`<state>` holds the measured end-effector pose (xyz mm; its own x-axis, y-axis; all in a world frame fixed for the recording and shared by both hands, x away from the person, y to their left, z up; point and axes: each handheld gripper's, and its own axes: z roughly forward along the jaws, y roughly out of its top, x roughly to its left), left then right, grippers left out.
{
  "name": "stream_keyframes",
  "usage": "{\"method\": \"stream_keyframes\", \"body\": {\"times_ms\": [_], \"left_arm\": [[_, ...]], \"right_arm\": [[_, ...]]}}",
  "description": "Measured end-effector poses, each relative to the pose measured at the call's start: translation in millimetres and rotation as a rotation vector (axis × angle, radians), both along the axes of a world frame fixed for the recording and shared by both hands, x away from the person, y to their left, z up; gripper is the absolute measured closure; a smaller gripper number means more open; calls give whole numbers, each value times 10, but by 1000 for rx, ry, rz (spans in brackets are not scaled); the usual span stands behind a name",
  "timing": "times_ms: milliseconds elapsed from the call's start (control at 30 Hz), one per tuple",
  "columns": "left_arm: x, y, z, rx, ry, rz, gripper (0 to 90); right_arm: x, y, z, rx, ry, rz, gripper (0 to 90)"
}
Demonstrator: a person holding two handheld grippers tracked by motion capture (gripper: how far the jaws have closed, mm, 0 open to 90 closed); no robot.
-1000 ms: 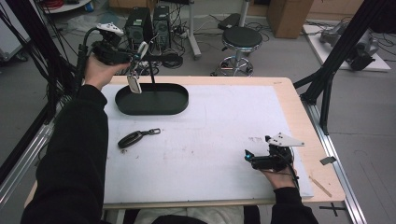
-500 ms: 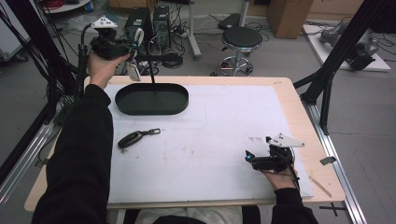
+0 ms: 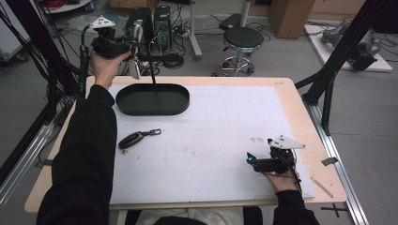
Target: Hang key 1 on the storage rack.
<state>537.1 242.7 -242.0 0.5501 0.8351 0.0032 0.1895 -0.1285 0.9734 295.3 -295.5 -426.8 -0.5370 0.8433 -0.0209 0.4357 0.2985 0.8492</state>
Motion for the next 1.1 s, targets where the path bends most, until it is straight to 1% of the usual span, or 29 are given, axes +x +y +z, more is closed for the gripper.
{"method": "stream_keyframes", "body": {"times_ms": [100,233,267,333,400,467,533,600,633,700,733,767,833,867,900,1000,1067,1100], "left_arm": [[36,15,-26,-24,4,32,755],[84,32,-73,-35,34,82,753],[93,33,-83,-29,37,95,751],[106,23,-98,6,39,109,750],[108,4,-110,32,56,102,746],[91,-9,-109,45,82,89,728],[56,-17,-80,50,84,92,639],[16,-25,-45,49,76,97,528],[-13,-38,-23,58,76,90,446],[-51,-79,-14,105,90,69,215],[-69,-94,-18,126,105,47,127],[-84,-101,-23,134,128,15,96],[-103,-109,-39,122,176,-45,38],[-118,-113,-45,115,192,-65,17],[-136,-122,-53,116,198,-77,17],[-204,-143,-61,131,188,-84,17],[-256,-141,-72,124,172,-90,17],[-276,-142,-80,119,174,-92,17]], "right_arm": [[1,3,-3,-3,0,0,7],[-3,7,-6,-4,7,-1,7],[-3,8,-6,-5,7,-1,7],[0,8,-9,-8,5,0,7],[1,14,-11,-5,11,3,7],[7,18,-17,-8,14,8,7],[13,22,-21,-13,13,12,7],[14,27,-15,-11,12,13,7],[14,29,-13,-10,10,13,7],[15,33,-7,-5,8,15,7],[15,35,-6,-5,8,15,7],[17,35,-4,-5,6,16,7],[20,35,-1,-1,9,15,7],[26,35,-1,-2,6,17,7],[27,38,1,2,6,16,7],[41,41,0,1,5,22,7],[46,42,-1,1,3,23,7],[48,41,0,1,3,22,7]]}}
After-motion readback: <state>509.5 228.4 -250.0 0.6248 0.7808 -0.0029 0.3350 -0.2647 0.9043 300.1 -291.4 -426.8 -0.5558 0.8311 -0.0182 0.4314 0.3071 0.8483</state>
